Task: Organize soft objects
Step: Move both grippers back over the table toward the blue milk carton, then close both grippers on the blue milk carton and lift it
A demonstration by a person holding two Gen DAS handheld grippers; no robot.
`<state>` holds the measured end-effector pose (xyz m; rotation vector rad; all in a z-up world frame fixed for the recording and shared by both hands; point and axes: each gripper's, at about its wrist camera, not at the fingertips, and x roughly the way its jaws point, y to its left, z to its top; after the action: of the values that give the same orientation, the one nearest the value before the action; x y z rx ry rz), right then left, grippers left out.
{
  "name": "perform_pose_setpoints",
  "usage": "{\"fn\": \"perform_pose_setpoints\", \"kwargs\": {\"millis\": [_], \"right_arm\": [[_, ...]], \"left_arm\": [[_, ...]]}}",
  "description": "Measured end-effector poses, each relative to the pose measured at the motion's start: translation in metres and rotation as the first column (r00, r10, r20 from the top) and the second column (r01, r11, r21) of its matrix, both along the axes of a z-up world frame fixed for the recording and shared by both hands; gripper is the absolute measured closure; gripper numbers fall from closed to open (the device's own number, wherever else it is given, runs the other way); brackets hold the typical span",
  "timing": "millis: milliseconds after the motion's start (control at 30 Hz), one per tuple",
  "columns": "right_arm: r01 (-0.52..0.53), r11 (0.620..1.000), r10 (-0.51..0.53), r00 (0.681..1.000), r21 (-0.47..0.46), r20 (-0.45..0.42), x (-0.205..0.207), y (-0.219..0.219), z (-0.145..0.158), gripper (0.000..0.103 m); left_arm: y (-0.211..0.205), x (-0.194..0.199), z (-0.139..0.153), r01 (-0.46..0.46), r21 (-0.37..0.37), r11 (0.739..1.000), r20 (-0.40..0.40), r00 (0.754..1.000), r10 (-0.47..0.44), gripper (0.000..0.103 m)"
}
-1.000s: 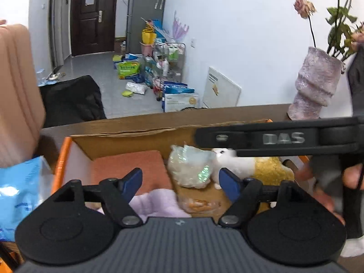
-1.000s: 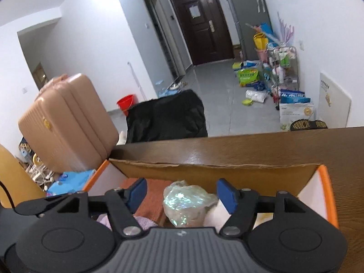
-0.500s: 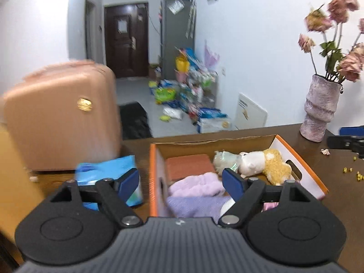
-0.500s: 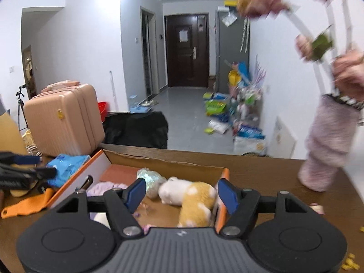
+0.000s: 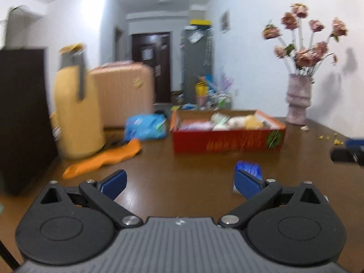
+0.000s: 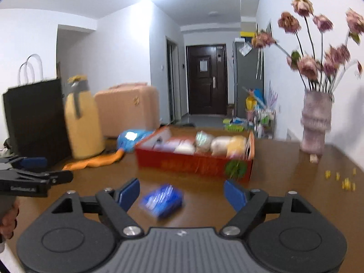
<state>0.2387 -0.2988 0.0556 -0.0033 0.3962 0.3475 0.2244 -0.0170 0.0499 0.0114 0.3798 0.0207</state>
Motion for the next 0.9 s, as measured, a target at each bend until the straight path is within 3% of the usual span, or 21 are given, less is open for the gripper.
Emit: {"fn": "perform_pose_setpoints", "kwargs": {"millis": [133,300,500,567,667,800,900], "right_arm": [[0.052,0.999,-0.053,0.996,-0.016,-0.071,-0.028,0.003,-0.022,0.022],[0.054,0.998,-0.055,0.995,-0.013,-0.077,-0.034,0.004,-0.024,0.024],[0.008,1.0,-0.007,0.996,0.005,-0.094,-0.018,0.003,-0.027,0.042],[-0.009,1.0,0.01,0.996,0.01,-0.09,-0.003,0.002,-0.027,0.047],[-0.025,1.0,0.026,0.995,0.009,-0.095,0.03,0.002,-0.027,0.056],[-0.077,0.997,0.078,0.991,0.015,-0.105,0.085,0.003,-0.024,0.056],[-0.138,0.989,0.144,0.975,0.045,-0.167,0.134,0.009,-0.03,0.056]], "left_arm": [[0.006,-0.021,-0.005,-0.019,-0.034,0.999,-0.029,0.999,0.018,0.0],[0.001,-0.021,-0.003,-0.003,-0.04,0.999,-0.015,1.0,0.003,0.0],[-0.007,-0.003,-0.013,0.035,-0.129,0.991,-0.081,0.996,-0.045,0.001],[-0.015,0.01,-0.018,0.069,-0.153,0.986,-0.105,0.991,-0.085,0.006],[-0.028,0.036,-0.024,0.1,-0.208,0.973,-0.141,0.981,-0.131,0.022],[-0.036,0.081,-0.033,0.119,-0.346,0.931,-0.208,0.957,-0.2,0.033],[-0.04,0.109,-0.04,0.113,-0.426,0.898,-0.241,0.942,-0.232,0.039]]}}
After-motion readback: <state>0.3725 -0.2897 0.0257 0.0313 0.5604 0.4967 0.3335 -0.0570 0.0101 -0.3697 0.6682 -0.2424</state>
